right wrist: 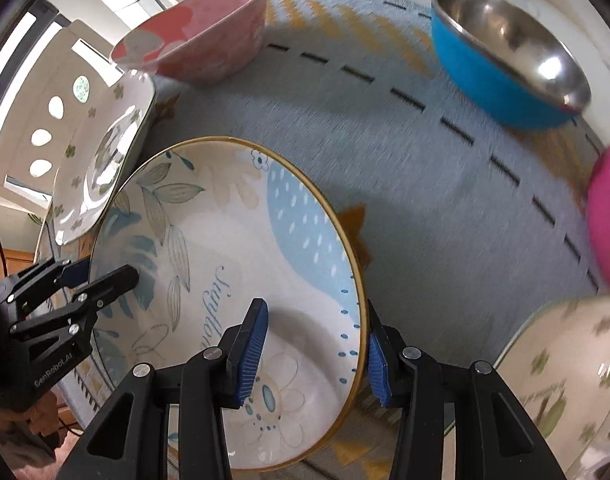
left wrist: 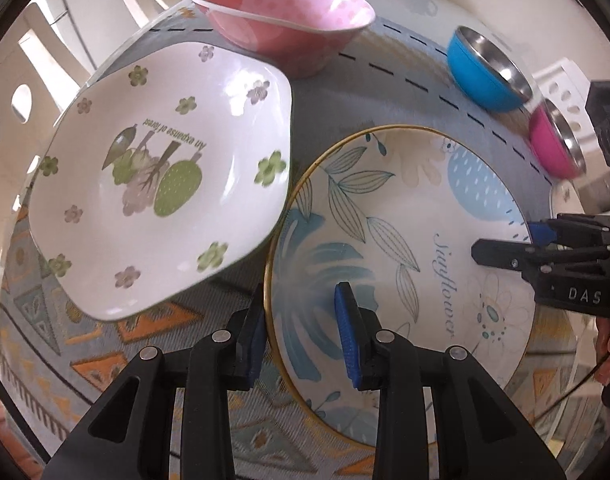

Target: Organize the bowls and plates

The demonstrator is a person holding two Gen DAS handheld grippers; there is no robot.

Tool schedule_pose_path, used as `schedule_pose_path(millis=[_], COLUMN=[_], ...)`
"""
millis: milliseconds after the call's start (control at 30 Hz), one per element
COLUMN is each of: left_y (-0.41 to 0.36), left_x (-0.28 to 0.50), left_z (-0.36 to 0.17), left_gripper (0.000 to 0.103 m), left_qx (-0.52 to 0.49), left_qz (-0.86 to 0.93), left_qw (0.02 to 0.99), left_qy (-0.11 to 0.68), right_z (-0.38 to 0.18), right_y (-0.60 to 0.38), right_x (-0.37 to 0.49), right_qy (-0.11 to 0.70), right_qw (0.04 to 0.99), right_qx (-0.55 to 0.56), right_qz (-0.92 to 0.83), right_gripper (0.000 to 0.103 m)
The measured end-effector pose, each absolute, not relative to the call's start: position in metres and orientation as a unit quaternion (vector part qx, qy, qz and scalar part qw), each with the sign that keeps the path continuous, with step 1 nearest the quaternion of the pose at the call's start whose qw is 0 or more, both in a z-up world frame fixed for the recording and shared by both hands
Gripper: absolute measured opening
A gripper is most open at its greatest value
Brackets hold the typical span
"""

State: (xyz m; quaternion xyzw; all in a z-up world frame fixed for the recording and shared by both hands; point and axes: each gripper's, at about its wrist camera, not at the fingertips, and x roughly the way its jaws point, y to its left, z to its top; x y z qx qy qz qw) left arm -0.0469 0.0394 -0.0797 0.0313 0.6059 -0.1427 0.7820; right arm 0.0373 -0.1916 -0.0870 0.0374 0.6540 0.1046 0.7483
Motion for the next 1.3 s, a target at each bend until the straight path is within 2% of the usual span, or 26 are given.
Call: schedule_pose_path(millis=[633, 1067, 1167, 1300], left_y=[0.077, 0.11, 0.114, 0.113], left_x=[-0.065, -0.087, -0.095, -0.099], left_z=[-0.075, -0.072, -0.071, -0.071], left_gripper=[0.028, 0.028, 0.031, 0.032], left_qx=[0.116, 0.172, 0.186, 0.189], left_qz=[-0.243, -0.302, -0.312, -0.314], left_qw=[0.735, 0.708, 0.707, 0.707], left_qy=[0.622, 0.615, 0.607, 0.605], right_z=[-0.082, -0.074, -0.074, -0.082], right_y=[-0.165, -0.125, -0.119, -0.094], right_x=[-0.083, -0.155, -0.16, -0.151], right_qy=[0.675, 0.648, 0.635, 0.631], right_qw=[0.73, 0.741, 0.75, 0.757], right_qx=[0.106, 0.168, 0.173, 0.158], right_qz=[0.019, -0.054, -0.065, -0.058], right_gripper=[0.045, 0.047, 0.05, 0.066])
